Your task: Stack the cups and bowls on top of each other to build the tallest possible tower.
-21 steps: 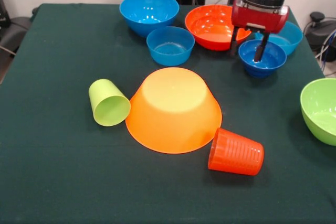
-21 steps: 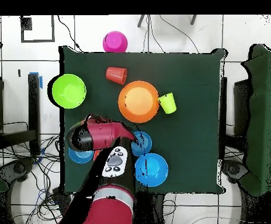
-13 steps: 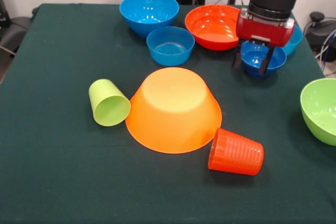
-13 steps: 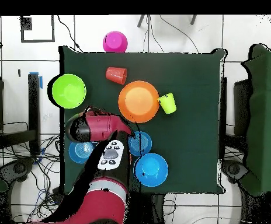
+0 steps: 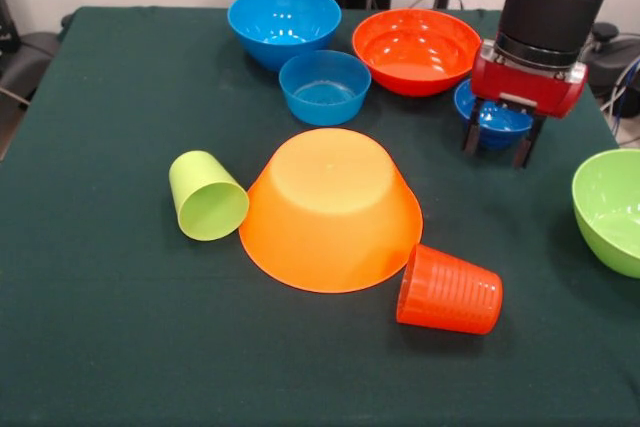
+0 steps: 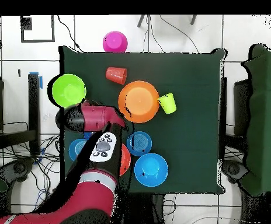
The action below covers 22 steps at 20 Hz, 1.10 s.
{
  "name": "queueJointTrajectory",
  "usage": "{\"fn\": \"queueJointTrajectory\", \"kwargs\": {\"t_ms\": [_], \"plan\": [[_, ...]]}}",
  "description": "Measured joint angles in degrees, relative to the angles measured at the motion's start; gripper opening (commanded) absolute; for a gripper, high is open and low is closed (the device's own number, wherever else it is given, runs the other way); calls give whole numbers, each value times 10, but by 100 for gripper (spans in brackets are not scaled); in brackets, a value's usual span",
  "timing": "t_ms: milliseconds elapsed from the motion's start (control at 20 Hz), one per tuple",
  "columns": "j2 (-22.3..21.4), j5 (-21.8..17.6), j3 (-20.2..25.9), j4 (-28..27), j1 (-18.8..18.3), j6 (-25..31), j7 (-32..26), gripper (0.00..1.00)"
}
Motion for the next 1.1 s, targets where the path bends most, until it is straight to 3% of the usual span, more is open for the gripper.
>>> {"fn": "queueJointTrajectory", "kwargs": {"t_ms": [600,1100], "plan": [[9,40,-13,-12,19,0,0,100],[-25,46,-15,-12,18,32,0,100]]}}
